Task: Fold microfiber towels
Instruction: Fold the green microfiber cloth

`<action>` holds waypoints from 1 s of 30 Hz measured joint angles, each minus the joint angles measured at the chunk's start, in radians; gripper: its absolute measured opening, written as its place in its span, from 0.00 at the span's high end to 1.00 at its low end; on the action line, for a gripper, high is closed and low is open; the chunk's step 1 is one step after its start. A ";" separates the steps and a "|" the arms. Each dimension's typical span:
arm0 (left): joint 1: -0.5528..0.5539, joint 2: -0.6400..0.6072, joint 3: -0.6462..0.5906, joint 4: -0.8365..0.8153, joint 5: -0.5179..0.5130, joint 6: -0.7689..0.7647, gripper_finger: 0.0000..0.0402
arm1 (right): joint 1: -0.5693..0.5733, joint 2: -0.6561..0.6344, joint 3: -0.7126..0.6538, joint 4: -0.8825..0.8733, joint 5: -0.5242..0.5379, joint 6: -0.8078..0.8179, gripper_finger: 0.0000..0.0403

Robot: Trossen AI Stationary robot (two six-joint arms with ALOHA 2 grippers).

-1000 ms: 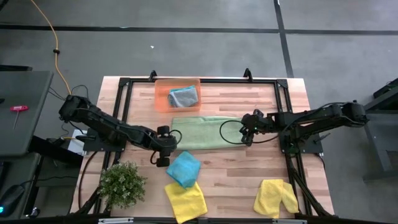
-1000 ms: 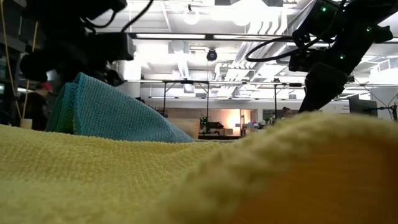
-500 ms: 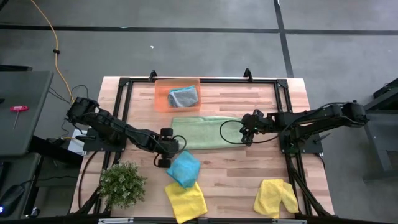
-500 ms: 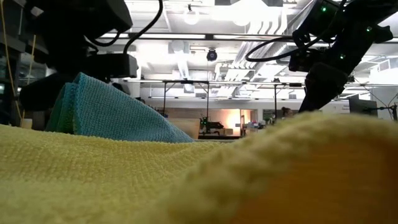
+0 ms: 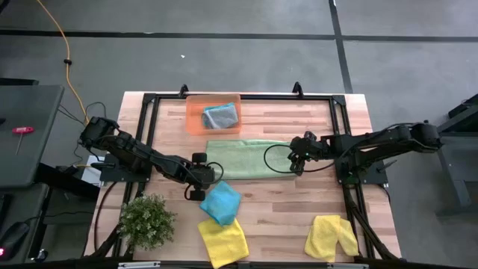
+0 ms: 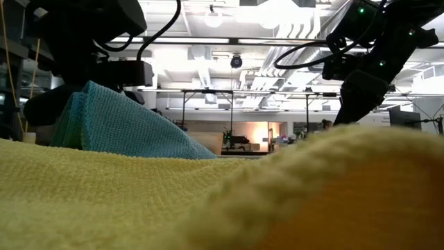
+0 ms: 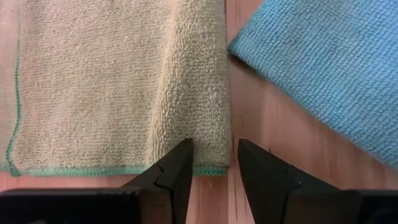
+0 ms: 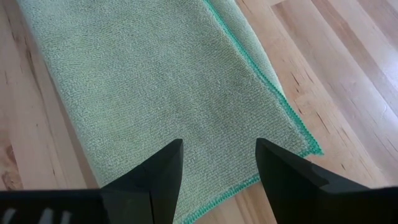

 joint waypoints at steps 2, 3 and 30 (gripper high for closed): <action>-0.003 0.016 0.000 0.001 -0.002 -0.007 0.71 | 0.000 0.000 0.000 -0.001 0.000 0.001 0.52; -0.006 0.022 0.000 -0.002 -0.002 -0.011 0.71 | 0.000 0.000 0.000 -0.001 0.000 0.001 0.52; -0.048 0.024 0.010 -0.023 -0.082 -0.013 0.99 | 0.226 -0.035 0.000 -0.026 -0.092 0.007 0.52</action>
